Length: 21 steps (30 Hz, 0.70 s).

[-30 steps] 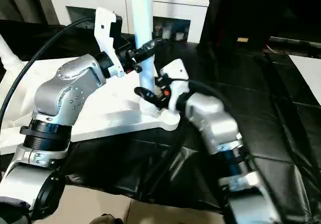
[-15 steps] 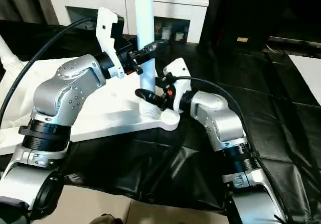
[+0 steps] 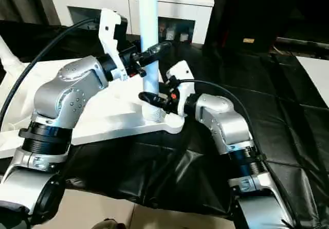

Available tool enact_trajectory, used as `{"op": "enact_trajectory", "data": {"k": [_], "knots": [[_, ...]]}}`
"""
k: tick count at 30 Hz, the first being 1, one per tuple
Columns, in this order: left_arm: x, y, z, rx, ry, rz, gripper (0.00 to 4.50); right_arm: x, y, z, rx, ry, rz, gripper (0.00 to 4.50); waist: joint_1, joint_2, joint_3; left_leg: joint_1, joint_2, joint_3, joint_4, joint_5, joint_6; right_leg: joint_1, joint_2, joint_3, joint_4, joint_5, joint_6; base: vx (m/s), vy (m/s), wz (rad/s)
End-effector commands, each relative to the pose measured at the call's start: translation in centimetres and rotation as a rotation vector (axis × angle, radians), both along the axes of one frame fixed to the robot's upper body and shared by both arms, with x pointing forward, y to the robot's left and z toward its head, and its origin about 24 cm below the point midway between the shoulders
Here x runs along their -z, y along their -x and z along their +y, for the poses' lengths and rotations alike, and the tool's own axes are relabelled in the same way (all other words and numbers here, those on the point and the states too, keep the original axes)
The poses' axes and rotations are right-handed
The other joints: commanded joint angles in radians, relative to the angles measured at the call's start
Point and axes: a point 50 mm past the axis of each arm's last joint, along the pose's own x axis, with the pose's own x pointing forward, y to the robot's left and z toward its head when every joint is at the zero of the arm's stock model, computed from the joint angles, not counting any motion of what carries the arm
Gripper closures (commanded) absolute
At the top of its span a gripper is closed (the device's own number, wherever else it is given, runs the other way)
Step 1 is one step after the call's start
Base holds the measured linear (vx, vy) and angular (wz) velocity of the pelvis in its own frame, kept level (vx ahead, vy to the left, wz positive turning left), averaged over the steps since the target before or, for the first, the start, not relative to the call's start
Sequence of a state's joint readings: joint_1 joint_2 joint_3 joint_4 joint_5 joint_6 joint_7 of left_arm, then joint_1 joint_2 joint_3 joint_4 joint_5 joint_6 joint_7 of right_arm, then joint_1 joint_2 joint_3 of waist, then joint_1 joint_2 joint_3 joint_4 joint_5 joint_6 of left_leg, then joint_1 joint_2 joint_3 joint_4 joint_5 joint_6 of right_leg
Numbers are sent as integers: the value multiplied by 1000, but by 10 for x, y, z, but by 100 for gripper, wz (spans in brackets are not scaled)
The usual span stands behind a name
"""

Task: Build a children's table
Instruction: Insert table leg to table base

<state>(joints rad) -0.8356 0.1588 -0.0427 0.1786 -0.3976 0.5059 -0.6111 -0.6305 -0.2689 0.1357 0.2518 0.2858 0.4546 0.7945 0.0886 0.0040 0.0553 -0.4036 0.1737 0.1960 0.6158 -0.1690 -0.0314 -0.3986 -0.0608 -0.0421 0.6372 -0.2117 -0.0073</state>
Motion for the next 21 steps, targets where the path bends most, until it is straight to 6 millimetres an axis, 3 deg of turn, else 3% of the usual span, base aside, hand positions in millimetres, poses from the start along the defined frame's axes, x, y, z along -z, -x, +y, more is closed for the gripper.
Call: {"op": "enact_trajectory", "data": {"k": [1,2,5,8,20,21], "knots": [[-12,3,-3,32,14,-36,273,-2,0,-1,-15,1,-5,267,0,-4,-71,30,56,-29,-70,-148,19,50,-82,45,-72,-37,-230,0,0,0],[-12,3,-3,32,14,-36,273,-2,0,-2,-10,2,-7,267,0,-4,-71,30,56,-29,-70,-149,19,50,-81,45,-73,-39,-230,0,0,0],[-13,3,-3,33,12,-35,273,-2,-1,-2,4,-11,-1,197,1,-4,-71,30,56,-29,-70,-147,20,50,-82,45,-72,-39,-230,0,0,0],[-13,3,-3,38,9,-36,273,-3,0,0,-19,-15,-1,170,1,-5,-70,30,56,-29,-71,-149,22,50,-81,44,-73,-48,-230,0,0,0],[-13,6,-4,62,0,-42,273,-1,-3,1,-6,19,-6,160,0,-5,-70,30,56,-29,-71,-151,18,49,-82,45,-73,-49,-230,0,0,0],[-13,6,-4,65,2,-42,273,-1,-3,1,-7,15,-4,190,0,-5,-70,30,56,-29,-71,-150,18,50,-82,45,-72,-47,-230,0,0,0]]}}
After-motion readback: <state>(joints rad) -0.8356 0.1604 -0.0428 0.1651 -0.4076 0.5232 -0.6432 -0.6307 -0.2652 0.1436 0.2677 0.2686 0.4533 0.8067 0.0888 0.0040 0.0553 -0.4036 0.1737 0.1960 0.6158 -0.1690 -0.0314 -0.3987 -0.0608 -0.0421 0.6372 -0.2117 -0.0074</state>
